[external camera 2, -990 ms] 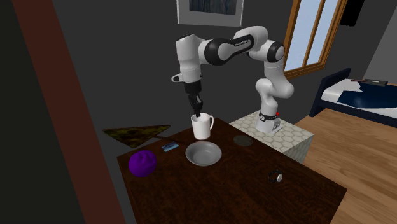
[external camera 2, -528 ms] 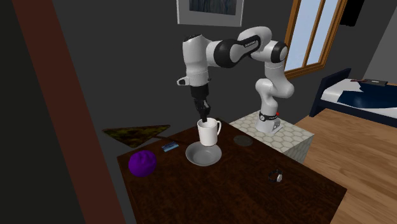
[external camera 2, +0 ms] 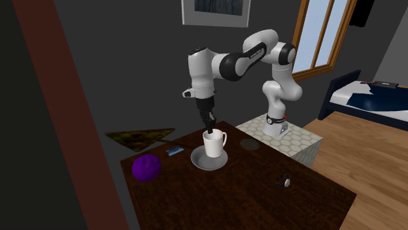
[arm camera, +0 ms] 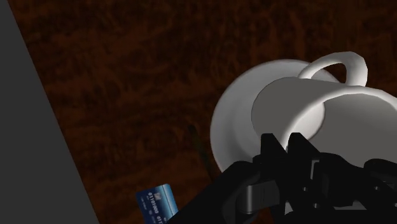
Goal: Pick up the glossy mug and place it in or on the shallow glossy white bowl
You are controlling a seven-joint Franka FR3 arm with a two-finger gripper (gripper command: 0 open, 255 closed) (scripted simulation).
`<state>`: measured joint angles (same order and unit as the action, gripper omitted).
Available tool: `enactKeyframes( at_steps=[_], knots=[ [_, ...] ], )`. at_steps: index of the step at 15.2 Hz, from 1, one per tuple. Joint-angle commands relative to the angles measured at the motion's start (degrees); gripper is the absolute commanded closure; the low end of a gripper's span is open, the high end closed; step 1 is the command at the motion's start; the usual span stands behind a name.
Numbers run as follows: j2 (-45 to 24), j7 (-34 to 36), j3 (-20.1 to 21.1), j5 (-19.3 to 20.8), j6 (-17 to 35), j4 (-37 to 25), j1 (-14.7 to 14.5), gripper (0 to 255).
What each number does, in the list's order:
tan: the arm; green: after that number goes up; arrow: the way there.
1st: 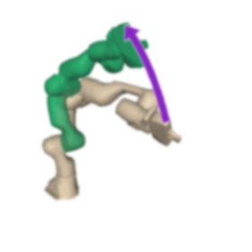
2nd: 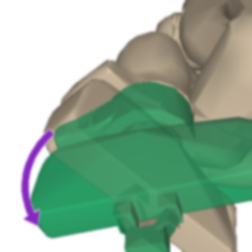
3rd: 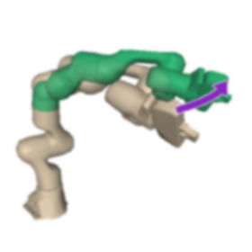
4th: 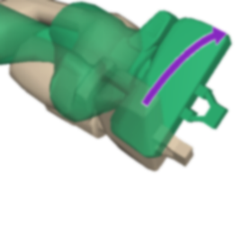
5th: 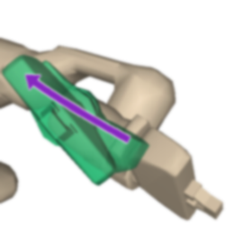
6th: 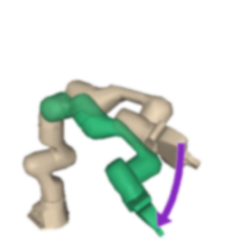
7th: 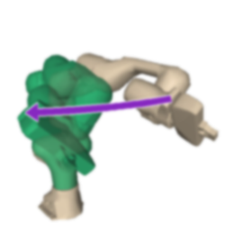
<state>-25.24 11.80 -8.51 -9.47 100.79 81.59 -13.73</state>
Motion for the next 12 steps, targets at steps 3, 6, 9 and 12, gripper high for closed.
enactKeyframes(
  at_steps=[3, 6, 9, 12],
  knots=[
    [-0.1, -0.4, 0.0, -0.1, 3.1, 2.9, -0.1, 255],
    [-0.8, -0.7, 0.1, -0.3, 5.6, 4.8, -0.1, 255],
    [-0.8, -0.7, 0.1, -0.3, 5.6, 4.8, -0.1, 255],
    [-0.8, -0.7, 0.1, -0.3, 5.6, 4.8, -0.1, 255]
  ],
)
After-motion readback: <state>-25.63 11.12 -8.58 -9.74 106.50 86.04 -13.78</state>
